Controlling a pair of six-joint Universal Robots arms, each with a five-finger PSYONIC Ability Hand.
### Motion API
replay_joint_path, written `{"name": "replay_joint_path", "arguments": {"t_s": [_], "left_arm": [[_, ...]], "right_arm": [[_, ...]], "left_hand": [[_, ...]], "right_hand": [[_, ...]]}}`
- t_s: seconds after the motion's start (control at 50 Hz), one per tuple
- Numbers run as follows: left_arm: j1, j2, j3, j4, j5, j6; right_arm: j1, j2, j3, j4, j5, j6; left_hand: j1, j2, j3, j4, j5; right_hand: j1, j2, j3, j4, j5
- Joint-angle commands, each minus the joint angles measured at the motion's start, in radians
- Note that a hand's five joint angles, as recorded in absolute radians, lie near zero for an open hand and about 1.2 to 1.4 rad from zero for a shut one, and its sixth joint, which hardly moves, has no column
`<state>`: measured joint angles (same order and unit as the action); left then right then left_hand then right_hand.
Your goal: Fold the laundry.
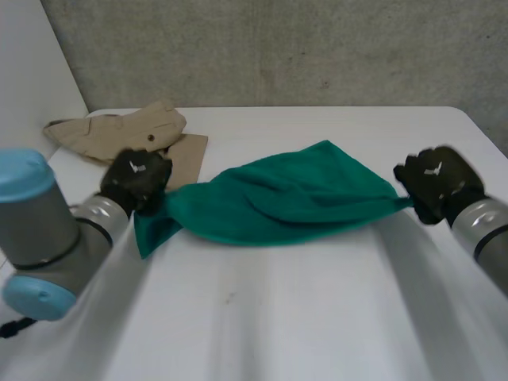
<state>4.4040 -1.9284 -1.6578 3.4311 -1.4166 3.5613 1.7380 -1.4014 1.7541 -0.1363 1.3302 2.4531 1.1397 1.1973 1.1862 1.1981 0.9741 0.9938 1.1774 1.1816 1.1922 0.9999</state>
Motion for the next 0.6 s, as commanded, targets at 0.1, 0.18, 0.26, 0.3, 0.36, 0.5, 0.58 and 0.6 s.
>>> {"name": "replay_joint_path", "arguments": {"t_s": [0.1,0.18,0.26,0.3,0.36,0.5,0.58,0.6], "left_arm": [[0.043,0.348,0.182,-0.389,0.002,-0.045],[0.078,0.39,0.24,-0.475,0.005,-0.041],[0.098,0.393,0.242,-0.5,0.008,-0.036],[0.101,0.382,0.239,-0.507,0.015,-0.038],[0.101,0.338,0.214,-0.503,0.022,-0.036],[0.086,0.067,0.255,-0.5,0.013,0.008],[0.063,-0.088,0.386,-0.494,0.005,0.051],[0.054,-0.119,0.426,-0.491,0.002,0.053]], "right_arm": [[-0.041,-0.168,-0.37,0.378,-0.002,-0.091],[-0.057,-0.169,-0.507,0.483,-0.002,-0.095],[-0.055,-0.146,-0.576,0.579,-0.006,-0.103],[-0.055,-0.095,-0.593,0.618,-0.006,-0.121],[-0.054,-0.021,-0.602,0.638,0.001,-0.152],[-0.04,0.16,-0.617,0.633,0.038,-0.233],[-0.032,0.278,-0.685,0.601,0.095,-0.227],[-0.019,0.323,-0.72,0.56,0.124,-0.226]], "left_hand": [[0.257,0.199,0.21,0.198,0.248],[0.257,0.199,0.21,0.198,0.248],[0.257,0.199,0.21,0.198,0.248],[0.257,0.199,0.21,0.198,0.248],[0.257,0.199,0.21,0.198,0.248],[0.257,0.199,0.21,0.198,0.248],[0.257,0.199,0.21,0.198,0.248],[0.257,0.199,0.21,0.198,0.248]], "right_hand": [[0.403,0.219,0.215,0.204,0.222],[0.403,0.219,0.215,0.204,0.222],[0.403,0.219,0.215,0.204,0.222],[0.403,0.219,0.215,0.204,0.222],[0.403,0.219,0.215,0.204,0.222],[0.403,0.219,0.215,0.204,0.222],[0.403,0.219,0.215,0.204,0.222],[0.403,0.219,0.215,0.204,0.222]]}}
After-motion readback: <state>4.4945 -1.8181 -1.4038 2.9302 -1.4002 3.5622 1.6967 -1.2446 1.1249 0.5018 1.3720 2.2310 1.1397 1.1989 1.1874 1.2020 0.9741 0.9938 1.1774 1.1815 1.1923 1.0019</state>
